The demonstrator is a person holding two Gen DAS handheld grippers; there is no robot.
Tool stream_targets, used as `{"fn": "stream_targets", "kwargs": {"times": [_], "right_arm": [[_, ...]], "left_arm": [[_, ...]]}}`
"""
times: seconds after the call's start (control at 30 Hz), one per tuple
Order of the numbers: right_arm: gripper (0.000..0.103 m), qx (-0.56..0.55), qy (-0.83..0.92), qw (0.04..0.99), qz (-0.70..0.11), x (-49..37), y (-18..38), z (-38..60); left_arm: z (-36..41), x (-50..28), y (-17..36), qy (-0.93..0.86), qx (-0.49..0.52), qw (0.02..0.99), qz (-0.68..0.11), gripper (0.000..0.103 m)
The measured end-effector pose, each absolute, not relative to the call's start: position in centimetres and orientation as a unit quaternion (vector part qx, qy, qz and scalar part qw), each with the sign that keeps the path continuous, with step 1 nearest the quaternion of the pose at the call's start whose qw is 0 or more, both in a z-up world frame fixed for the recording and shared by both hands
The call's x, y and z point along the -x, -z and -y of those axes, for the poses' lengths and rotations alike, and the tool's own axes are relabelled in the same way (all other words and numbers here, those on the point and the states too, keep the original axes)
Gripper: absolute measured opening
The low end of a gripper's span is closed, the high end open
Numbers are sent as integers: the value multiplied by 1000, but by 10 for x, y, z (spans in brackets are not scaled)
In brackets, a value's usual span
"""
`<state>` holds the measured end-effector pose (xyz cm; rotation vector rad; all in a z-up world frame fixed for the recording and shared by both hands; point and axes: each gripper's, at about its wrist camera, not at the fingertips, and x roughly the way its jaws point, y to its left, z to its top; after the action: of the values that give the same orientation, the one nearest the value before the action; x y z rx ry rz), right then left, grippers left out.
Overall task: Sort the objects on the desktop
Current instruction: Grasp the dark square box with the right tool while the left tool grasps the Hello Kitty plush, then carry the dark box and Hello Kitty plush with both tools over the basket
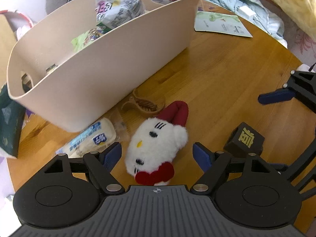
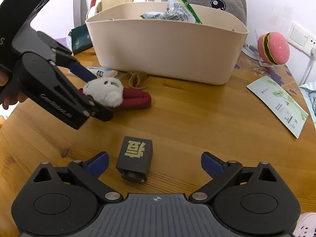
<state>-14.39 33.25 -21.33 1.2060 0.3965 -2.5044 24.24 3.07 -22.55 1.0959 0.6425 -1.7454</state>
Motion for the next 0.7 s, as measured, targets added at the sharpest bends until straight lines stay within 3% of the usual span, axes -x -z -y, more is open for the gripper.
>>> {"fn": "stream_targets", "kwargs": {"times": [0.1,0.2,0.27,0.33,0.53,0.7], "right_arm": [[87,-435,874,166,-137,146,218,-330],[74,-454,865,162,-138,149,224,-328],[69,-451,867,162,-138,149,224,-328],[60,-450,867,167,-137,150,224,-327],[31,-445,864,176,-153,151,221,-324],[29,-440,865,184,-158,149,220,-324]], "left_arm": [[-28,-239,228,717,-446,469,-260,80],[-26,-238,230,721,-444,459,-268,71],[-25,-237,232,723,-448,452,-270,57],[-25,-237,235,722,-452,447,-272,50],[-26,-239,236,727,-448,442,-274,47],[-25,-242,235,723,-445,451,-275,47]]}}
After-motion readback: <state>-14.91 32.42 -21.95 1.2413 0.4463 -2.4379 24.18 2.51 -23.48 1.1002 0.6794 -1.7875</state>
